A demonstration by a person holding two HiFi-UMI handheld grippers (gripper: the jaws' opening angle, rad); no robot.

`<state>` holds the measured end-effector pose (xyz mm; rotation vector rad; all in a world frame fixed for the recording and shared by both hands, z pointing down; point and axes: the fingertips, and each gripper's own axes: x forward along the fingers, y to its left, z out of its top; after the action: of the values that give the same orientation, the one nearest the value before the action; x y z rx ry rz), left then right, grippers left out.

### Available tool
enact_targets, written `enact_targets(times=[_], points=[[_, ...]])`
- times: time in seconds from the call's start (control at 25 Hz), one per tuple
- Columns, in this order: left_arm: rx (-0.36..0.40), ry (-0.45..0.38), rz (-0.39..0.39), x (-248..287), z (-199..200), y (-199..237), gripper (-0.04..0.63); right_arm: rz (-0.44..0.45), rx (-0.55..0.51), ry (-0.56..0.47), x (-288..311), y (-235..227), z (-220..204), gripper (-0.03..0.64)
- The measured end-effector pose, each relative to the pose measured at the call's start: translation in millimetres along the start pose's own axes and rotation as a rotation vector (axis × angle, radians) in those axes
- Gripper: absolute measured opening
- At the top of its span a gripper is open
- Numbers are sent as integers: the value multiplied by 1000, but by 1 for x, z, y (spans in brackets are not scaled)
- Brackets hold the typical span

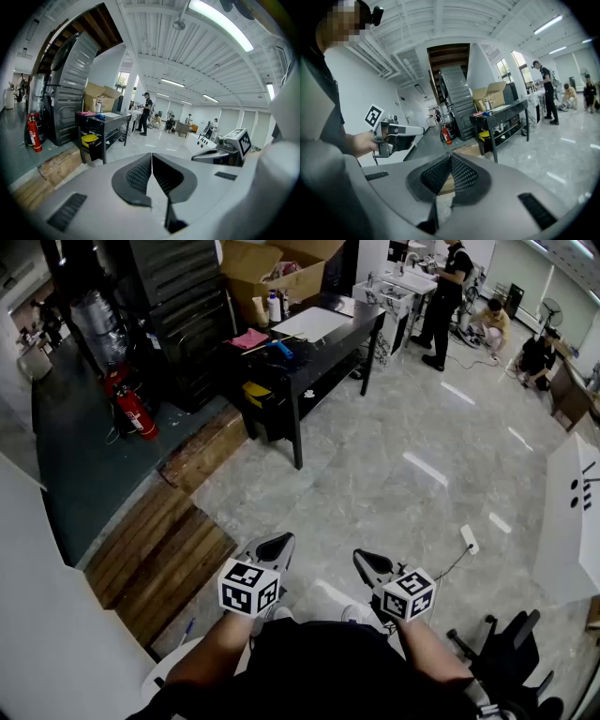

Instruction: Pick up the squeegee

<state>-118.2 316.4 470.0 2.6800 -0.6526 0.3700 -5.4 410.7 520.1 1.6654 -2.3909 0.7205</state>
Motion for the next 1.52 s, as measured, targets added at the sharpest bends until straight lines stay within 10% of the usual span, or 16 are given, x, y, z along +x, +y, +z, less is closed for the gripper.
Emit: enact_targets(times=[1.52], points=[[-21, -21, -16, -50, 1, 78, 17, -22, 9, -50, 51, 64, 9, 8]])
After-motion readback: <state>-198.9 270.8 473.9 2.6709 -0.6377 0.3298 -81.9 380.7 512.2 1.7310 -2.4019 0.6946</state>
